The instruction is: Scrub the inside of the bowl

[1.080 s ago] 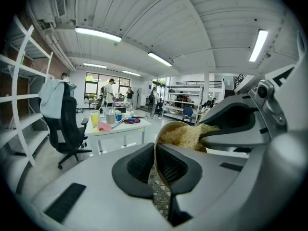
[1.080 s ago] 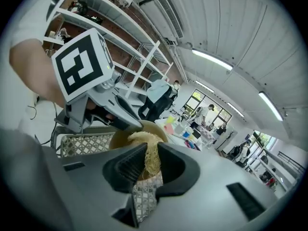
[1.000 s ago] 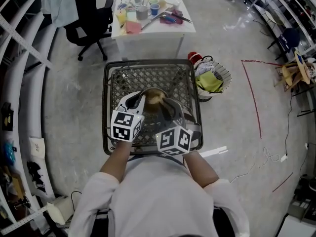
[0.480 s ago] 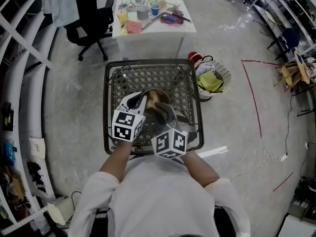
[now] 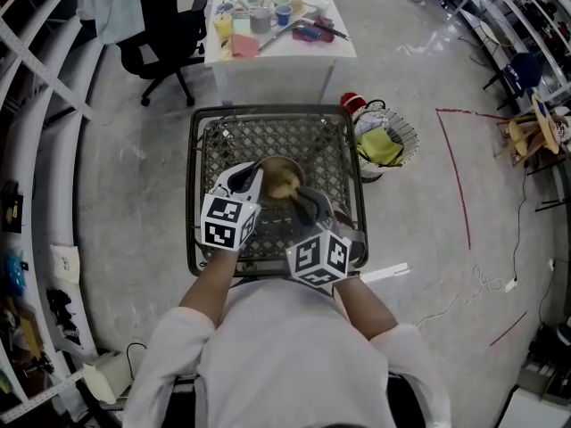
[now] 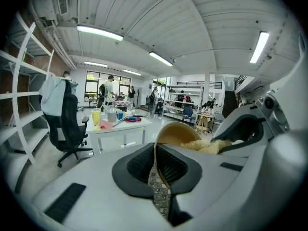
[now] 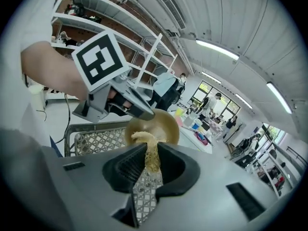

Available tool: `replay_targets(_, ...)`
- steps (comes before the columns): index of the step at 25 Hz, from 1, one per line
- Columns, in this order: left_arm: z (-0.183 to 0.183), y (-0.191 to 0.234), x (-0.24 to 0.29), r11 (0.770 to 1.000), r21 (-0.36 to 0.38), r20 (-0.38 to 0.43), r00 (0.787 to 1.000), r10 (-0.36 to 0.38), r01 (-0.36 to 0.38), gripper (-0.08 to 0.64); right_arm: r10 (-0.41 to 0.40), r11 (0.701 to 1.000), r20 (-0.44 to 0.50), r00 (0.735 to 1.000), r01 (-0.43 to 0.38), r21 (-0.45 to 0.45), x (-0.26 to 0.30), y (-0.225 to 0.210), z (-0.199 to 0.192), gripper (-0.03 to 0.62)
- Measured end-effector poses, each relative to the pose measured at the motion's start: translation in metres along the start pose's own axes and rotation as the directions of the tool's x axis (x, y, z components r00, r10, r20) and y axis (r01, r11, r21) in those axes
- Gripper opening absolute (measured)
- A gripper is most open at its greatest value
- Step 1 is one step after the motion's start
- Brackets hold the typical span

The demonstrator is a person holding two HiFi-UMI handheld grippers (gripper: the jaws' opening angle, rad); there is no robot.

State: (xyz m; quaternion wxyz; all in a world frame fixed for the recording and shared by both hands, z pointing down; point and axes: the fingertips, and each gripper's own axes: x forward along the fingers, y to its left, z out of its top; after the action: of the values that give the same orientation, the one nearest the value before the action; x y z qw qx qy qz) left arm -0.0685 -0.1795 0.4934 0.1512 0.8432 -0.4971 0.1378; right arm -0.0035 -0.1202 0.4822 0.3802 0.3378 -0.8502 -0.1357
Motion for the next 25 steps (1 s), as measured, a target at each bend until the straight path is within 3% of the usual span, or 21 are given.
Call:
replay_targets(7, 0.002, 0.005, 0.005, 1.000, -0.016, 0.003, 1.000, -0.004, 0.004, 0.040, 0.022, 0.998, 0.049, 0.999, -0.025, 0.049, -0.006, 0.016, 0.009, 0.084)
replay_targets(25, -0.022, 0.019, 0.026, 0.999, -0.040, -0.054, 0.998, 0.011, -0.014, 0.040, -0.038, 0.990, 0.065, 0.997, 0.029, 0.140, -0.011, -0.009, 0.005, 0.084)
